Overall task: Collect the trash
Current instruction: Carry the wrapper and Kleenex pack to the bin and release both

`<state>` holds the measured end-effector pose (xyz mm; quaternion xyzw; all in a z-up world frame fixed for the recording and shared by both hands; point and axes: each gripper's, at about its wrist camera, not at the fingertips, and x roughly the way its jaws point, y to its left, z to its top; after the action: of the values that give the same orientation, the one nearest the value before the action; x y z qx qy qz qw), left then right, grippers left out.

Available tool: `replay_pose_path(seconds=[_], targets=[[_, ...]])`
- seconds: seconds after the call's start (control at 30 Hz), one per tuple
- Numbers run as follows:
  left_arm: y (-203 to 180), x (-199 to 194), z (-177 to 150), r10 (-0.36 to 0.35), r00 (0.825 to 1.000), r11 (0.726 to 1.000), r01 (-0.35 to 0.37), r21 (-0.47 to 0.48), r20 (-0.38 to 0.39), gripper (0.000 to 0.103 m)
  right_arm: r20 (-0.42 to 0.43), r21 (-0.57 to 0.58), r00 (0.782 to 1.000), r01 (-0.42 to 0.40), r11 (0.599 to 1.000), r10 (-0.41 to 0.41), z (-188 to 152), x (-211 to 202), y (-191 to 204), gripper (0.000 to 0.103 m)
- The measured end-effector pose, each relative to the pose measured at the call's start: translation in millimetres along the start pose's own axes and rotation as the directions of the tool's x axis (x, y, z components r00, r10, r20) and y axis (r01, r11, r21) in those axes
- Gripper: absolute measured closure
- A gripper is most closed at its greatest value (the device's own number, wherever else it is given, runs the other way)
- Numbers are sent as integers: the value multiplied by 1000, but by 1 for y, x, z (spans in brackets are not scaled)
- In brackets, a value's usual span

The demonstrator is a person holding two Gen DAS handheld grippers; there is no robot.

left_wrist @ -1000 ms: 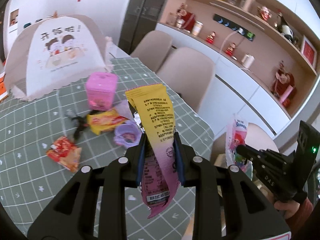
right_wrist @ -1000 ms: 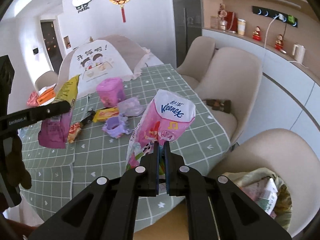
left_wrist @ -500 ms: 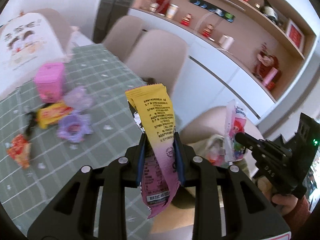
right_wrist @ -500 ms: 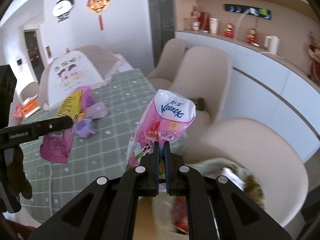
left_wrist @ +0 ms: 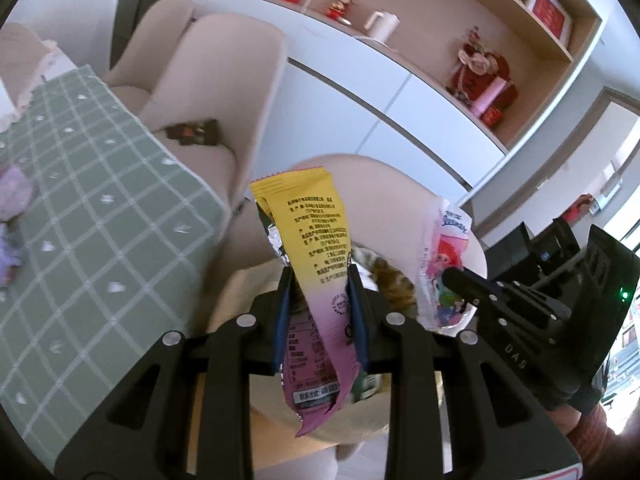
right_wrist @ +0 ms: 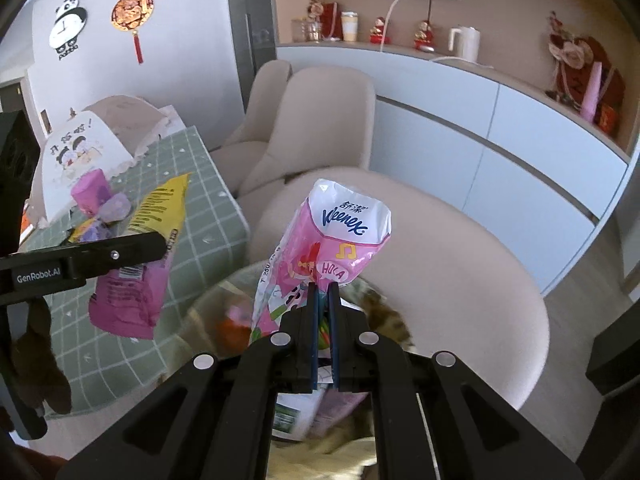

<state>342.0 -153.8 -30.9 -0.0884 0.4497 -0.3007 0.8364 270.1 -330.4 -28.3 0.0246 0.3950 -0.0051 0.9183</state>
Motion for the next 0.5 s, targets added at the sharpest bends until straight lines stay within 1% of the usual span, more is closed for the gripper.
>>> replay_pose_path(seconds=[0.07,0.17,0.2,0.23,0.3,0.33,0.4,0.5], targets=[[-8,15,-2,-15,1000,1000,15,-5,-18,78,-9,-2,1000,3,1000,-3,-2,3,-9,96],[-16,30,-7,-45,998,999,44,-25,-49,73,-14,-3,1000,3,1000,-3,-3,7,-17,96],[-17,34,-9,-61,996,998,59,-32,-61,71,-15,-1,1000,1,1000,-1,-4,8,-21,96],[-18,37,-10,-69,995,997,66,-36,-70,67,-16,0,1000,-2,1000,2,-4,8,-21,96],[-19,40,-14,-83,993,996,80,-39,-89,63,-16,3,1000,-7,1000,7,-4,9,-22,96],[-19,40,-15,-83,992,996,80,-38,-92,60,-17,4,1000,-12,1000,12,-4,10,-22,96],[-17,35,-17,-78,993,996,75,-40,-89,60,-17,5,1000,-20,1000,20,-4,12,-21,96],[-5,21,-15,-53,997,997,49,-62,-61,59,-20,4,999,-48,999,48,-3,16,-11,96]])
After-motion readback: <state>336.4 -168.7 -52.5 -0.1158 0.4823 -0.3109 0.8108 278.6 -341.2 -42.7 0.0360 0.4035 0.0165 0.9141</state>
